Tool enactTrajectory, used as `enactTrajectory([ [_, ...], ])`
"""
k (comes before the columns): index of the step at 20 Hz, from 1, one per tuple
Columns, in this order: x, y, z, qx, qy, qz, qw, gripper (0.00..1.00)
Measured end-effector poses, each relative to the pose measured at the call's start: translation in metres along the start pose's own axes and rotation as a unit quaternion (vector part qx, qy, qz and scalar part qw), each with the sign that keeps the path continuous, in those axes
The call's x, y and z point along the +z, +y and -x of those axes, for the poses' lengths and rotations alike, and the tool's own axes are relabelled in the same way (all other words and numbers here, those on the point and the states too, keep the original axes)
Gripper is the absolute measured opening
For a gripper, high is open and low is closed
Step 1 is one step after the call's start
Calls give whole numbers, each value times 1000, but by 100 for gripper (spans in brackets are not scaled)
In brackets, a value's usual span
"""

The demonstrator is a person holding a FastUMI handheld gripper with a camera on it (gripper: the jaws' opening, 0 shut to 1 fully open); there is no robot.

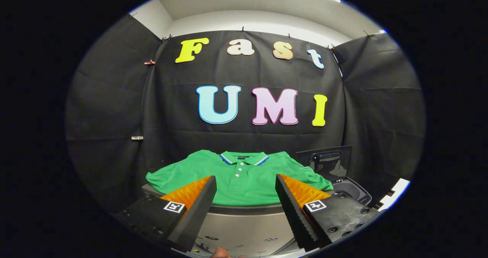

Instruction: Put the clothes into the washing machine and then close the washing machine lid.

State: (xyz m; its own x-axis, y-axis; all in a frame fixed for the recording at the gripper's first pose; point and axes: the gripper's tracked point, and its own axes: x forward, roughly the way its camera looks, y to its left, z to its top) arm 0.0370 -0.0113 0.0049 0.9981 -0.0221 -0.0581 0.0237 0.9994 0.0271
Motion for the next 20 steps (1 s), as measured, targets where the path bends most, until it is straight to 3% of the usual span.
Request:
enactTrajectory([
  [10,26,1,-98,4,65,-16,998,98],
  [20,-23,7,-169,27,204,-8,979,100],
])
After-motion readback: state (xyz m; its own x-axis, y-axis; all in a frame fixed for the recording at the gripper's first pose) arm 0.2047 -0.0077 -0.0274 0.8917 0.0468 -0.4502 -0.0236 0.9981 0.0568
